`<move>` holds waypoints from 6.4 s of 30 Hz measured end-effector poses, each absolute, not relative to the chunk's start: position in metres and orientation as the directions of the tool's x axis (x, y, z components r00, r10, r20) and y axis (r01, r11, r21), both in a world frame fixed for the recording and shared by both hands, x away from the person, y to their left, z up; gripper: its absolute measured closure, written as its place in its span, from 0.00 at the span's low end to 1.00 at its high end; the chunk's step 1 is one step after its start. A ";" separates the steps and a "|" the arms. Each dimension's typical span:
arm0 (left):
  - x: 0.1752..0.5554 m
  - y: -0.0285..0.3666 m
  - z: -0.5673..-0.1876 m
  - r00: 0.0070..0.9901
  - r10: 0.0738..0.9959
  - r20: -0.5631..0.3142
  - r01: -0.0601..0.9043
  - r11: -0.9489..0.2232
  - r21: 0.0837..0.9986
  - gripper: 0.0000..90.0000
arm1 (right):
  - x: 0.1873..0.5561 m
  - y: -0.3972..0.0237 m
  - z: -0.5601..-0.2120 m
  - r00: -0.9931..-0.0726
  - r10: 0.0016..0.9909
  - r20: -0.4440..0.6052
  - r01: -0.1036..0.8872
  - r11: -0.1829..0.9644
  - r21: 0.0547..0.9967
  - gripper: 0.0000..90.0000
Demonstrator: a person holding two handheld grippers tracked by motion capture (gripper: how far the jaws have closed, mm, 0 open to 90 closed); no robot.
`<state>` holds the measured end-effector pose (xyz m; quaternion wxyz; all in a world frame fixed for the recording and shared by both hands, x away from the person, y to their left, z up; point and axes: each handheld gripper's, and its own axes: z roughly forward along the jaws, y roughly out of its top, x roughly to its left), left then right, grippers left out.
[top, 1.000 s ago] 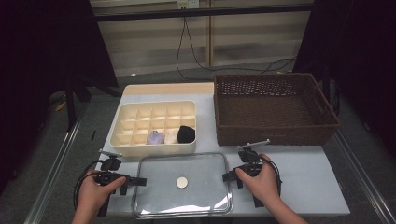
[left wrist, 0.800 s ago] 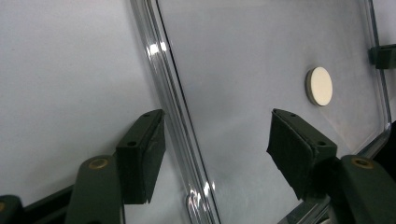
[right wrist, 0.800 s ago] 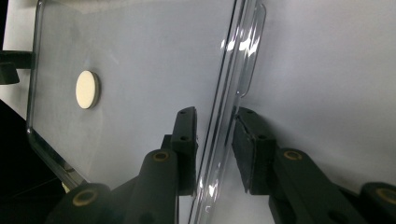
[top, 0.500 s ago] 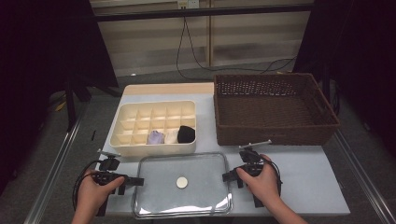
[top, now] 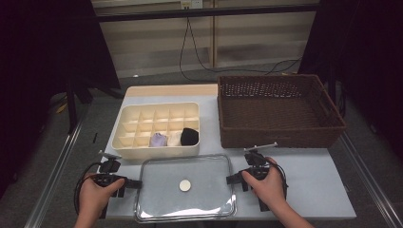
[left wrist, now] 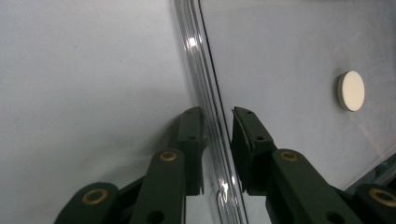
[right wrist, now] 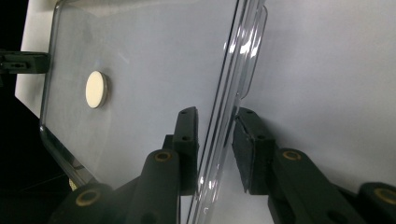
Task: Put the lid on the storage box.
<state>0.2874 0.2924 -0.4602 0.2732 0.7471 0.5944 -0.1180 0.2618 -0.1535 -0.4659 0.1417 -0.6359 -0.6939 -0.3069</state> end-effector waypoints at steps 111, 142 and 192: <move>0.292 0.284 -0.459 0.258 0.839 -0.479 0.960 -0.166 0.225 0.73 | 0.262 -0.148 -0.469 -0.183 0.796 0.577 0.963 0.028 0.266 0.78; 0.282 0.288 -0.434 0.335 0.751 -0.569 0.920 -0.130 0.370 0.87 | 0.255 -0.171 -0.451 -0.218 0.755 0.618 0.924 -0.044 0.381 0.81; 0.302 0.288 -0.399 0.459 0.732 -0.504 0.819 -0.130 0.559 0.81 | 0.268 -0.164 -0.426 -0.355 0.761 0.543 0.829 -0.013 0.559 0.80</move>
